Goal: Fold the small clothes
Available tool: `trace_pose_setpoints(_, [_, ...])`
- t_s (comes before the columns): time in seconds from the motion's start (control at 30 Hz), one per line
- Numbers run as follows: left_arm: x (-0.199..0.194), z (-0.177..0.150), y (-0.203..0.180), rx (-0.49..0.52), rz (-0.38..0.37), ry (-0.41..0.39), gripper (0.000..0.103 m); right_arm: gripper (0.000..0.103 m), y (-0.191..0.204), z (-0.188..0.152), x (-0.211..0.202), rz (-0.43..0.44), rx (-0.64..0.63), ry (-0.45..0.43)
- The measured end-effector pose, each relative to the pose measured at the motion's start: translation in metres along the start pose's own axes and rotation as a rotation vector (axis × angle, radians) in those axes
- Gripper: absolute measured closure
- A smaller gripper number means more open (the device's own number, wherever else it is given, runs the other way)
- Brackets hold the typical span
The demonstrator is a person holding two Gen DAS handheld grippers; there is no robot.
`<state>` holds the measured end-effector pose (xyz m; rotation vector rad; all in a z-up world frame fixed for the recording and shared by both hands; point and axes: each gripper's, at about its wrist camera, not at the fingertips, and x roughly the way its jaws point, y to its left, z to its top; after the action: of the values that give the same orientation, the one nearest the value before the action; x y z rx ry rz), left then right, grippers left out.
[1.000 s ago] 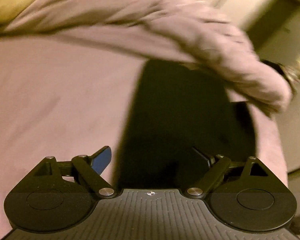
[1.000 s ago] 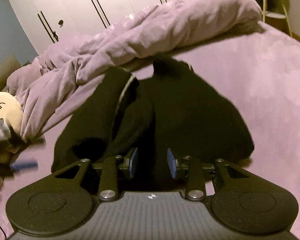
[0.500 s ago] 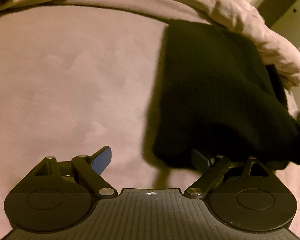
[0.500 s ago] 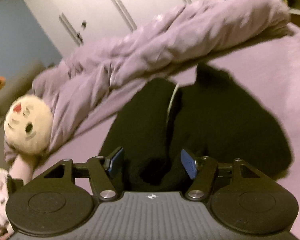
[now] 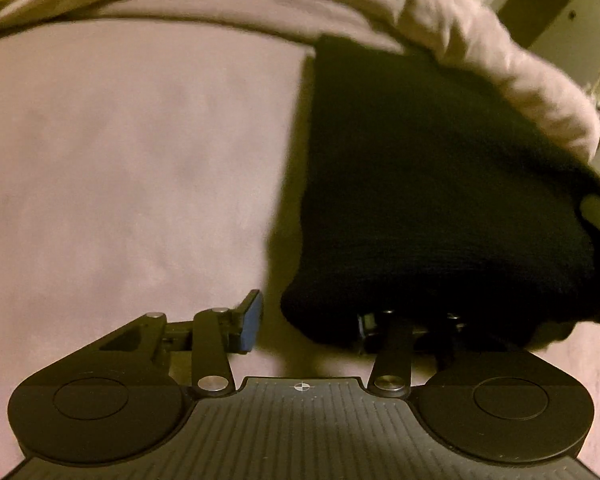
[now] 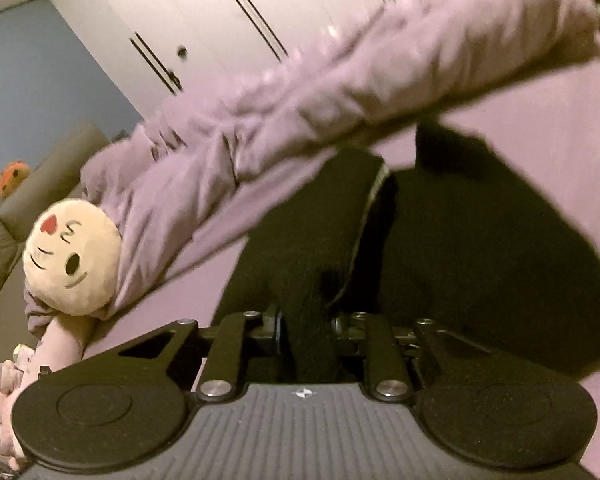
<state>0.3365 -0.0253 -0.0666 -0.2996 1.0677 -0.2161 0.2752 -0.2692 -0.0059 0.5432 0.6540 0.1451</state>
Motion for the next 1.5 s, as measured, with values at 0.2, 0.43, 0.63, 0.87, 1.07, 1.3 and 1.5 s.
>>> trace_pose_setpoints(0.2, [0.015,-0.011,0.011,-0.028,0.005,0.095,0.05,0.078,-0.047,-0.029,0.033,-0.188,-0.029,0.182])
trace_pose_setpoints(0.43, [-0.004,-0.007,0.014,0.012,0.007,0.071,0.042,0.046,-0.041,0.0,0.012,-0.113,-0.025,0.153])
trace_pose_setpoints(0.63, [-0.022,-0.004,0.012,-0.008,0.005,0.059,0.041,0.033,-0.043,0.037,0.012,-0.1,-0.013,0.099])
trace_pose_setpoints(0.87, [-0.027,-0.003,0.012,-0.036,0.018,0.043,0.038,0.021,-0.086,0.047,0.076,0.014,0.218,0.249])
trace_pose_setpoints(1.07, [-0.026,-0.002,0.015,-0.053,0.034,0.056,0.034,0.075,-0.079,0.049,0.096,0.076,0.18,0.271])
trace_pose_setpoints(1.3, [-0.042,0.002,0.024,-0.111,0.044,0.031,0.024,0.046,-0.069,0.058,0.11,0.118,0.145,0.311])
trace_pose_setpoints(1.5, [-0.041,0.016,0.033,-0.186,0.062,0.002,0.022,0.077,-0.053,0.059,0.12,0.05,0.044,0.302])
